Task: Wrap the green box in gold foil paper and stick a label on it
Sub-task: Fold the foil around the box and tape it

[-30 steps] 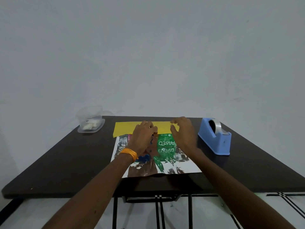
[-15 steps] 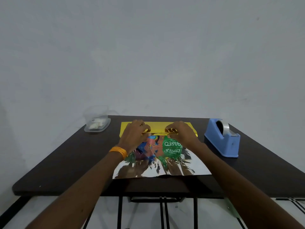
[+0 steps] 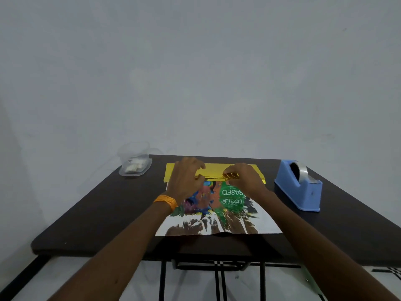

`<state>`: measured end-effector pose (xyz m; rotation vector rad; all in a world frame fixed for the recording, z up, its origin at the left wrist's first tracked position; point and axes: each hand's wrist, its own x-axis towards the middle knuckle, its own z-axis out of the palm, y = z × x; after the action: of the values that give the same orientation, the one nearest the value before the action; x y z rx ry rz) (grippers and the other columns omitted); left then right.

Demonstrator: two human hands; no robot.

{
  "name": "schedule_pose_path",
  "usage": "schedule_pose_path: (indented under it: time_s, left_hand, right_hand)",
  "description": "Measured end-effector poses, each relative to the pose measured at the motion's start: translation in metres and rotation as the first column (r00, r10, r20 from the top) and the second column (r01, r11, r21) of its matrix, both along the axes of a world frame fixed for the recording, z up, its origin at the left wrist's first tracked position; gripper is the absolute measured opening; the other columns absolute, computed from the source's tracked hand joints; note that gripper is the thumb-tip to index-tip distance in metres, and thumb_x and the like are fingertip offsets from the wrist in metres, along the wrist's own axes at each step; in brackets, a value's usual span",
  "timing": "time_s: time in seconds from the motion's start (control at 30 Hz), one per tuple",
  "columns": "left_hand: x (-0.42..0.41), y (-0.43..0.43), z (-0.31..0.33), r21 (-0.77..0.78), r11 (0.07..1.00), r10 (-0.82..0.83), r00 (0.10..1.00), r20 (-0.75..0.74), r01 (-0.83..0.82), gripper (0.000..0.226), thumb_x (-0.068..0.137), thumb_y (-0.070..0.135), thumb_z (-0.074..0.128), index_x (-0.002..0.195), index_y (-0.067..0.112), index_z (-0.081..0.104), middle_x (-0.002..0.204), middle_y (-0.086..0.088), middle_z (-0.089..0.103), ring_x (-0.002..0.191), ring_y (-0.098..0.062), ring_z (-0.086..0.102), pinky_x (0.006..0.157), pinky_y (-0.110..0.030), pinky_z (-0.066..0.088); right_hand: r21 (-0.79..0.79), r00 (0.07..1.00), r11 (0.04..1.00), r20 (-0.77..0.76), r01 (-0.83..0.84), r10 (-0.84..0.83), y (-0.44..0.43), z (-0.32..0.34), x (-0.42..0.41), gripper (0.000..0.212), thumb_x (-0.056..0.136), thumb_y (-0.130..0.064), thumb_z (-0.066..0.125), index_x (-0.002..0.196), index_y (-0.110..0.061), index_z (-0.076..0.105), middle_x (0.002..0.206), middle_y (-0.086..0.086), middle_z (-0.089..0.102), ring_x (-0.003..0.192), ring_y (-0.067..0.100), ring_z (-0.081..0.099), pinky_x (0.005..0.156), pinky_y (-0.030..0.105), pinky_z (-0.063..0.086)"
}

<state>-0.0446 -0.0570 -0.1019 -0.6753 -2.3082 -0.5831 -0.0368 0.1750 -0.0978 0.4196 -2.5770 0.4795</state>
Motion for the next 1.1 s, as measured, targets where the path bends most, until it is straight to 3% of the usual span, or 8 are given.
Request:
schedule_pose_path:
  time_s: [0.17,0.27,0.37,0.57,0.7,0.8,0.93,1.1]
  left_hand:
    - [0.006,0.051,-0.002,-0.252,0.968,0.011,1.000,0.013,-0.008,0.033,0.097,0.028,0.057,0.129,0.023,0.061,0.122,-0.002,0.060,0.115,-0.025,0.049,0.095,-0.040,0.039]
    - [0.006,0.057,-0.001,-0.244,0.969,0.049,0.999,0.018,-0.043,0.035,0.096,0.016,0.055,0.130,0.023,0.061,0.124,-0.002,0.059,0.117,-0.026,0.048,0.096,-0.040,0.039]
    - [0.004,0.057,0.000,-0.226,0.973,0.063,0.998,0.022,-0.057,0.034,0.093,0.012,0.061,0.125,0.023,0.064,0.123,-0.001,0.060,0.115,-0.025,0.049,0.095,-0.041,0.042]
    - [-0.003,0.057,-0.003,-0.196,0.979,0.067,0.997,0.042,-0.058,0.031,0.089,0.011,0.065,0.116,0.027,0.065,0.118,0.003,0.059,0.112,-0.022,0.051,0.089,-0.039,0.044]
    - [-0.005,0.060,-0.002,-0.240,0.970,0.061,0.998,0.031,-0.051,0.029,0.086,0.015,0.068,0.113,0.026,0.064,0.115,0.003,0.057,0.110,-0.021,0.051,0.085,-0.037,0.043]
    - [-0.005,0.061,-0.002,-0.250,0.967,0.053,0.998,0.026,-0.045,0.024,0.089,0.015,0.066,0.110,0.025,0.064,0.113,0.003,0.057,0.108,-0.022,0.051,0.083,-0.038,0.043]
    - [-0.003,0.063,-0.003,-0.260,0.963,0.075,0.997,0.023,-0.067,0.022,0.091,0.012,0.063,0.110,0.023,0.063,0.112,0.002,0.056,0.107,-0.023,0.049,0.084,-0.039,0.042]
    - [-0.002,0.065,-0.002,-0.265,0.961,0.089,0.996,0.025,-0.079,0.022,0.091,0.013,0.062,0.110,0.024,0.063,0.111,0.002,0.056,0.105,-0.023,0.050,0.084,-0.039,0.043]
  right_hand:
    - [0.011,1.000,1.000,-0.016,-0.003,0.003,0.000,-0.002,0.001,0.024,0.082,-0.021,0.080,0.106,-0.023,0.074,0.098,-0.003,0.071,0.091,0.017,0.056,0.076,0.035,0.046]
    - [-0.009,1.000,1.000,-0.023,0.020,-0.020,-0.003,-0.004,0.003,0.023,0.083,-0.023,0.078,0.106,-0.025,0.073,0.101,-0.005,0.071,0.097,0.019,0.059,0.077,0.034,0.045]
    - [0.018,0.978,0.985,-0.125,0.171,-0.168,-0.014,-0.009,0.013,0.023,0.086,-0.022,0.075,0.108,-0.022,0.070,0.104,-0.003,0.070,0.100,0.022,0.058,0.073,0.034,0.044]
    - [0.173,0.920,0.916,-0.224,0.361,-0.320,-0.030,-0.035,0.040,0.027,0.072,-0.005,0.079,0.093,-0.016,0.065,0.096,-0.001,0.063,0.091,0.023,0.056,0.048,0.030,0.034]
    - [0.095,0.954,0.950,0.006,0.299,-0.301,-0.014,-0.042,0.048,0.024,0.086,-0.023,0.067,0.108,-0.016,0.066,0.114,-0.001,0.060,0.107,0.024,0.058,0.071,0.034,0.049]
    - [-0.003,0.944,0.954,0.147,0.300,-0.297,0.000,-0.047,0.050,0.015,0.084,-0.024,0.062,0.089,-0.012,0.070,0.093,0.004,0.068,0.090,0.026,0.066,0.067,0.033,0.052]
    - [-0.091,0.942,0.946,0.160,0.311,-0.294,0.014,-0.045,0.060,0.022,0.083,-0.030,0.065,0.099,-0.015,0.070,0.099,0.001,0.068,0.088,0.023,0.065,0.071,0.032,0.051]
    - [-0.282,0.924,0.885,0.210,0.370,-0.320,0.035,-0.041,0.067,0.024,0.085,-0.023,0.069,0.107,-0.015,0.071,0.102,0.000,0.072,0.090,0.019,0.067,0.079,0.033,0.054]
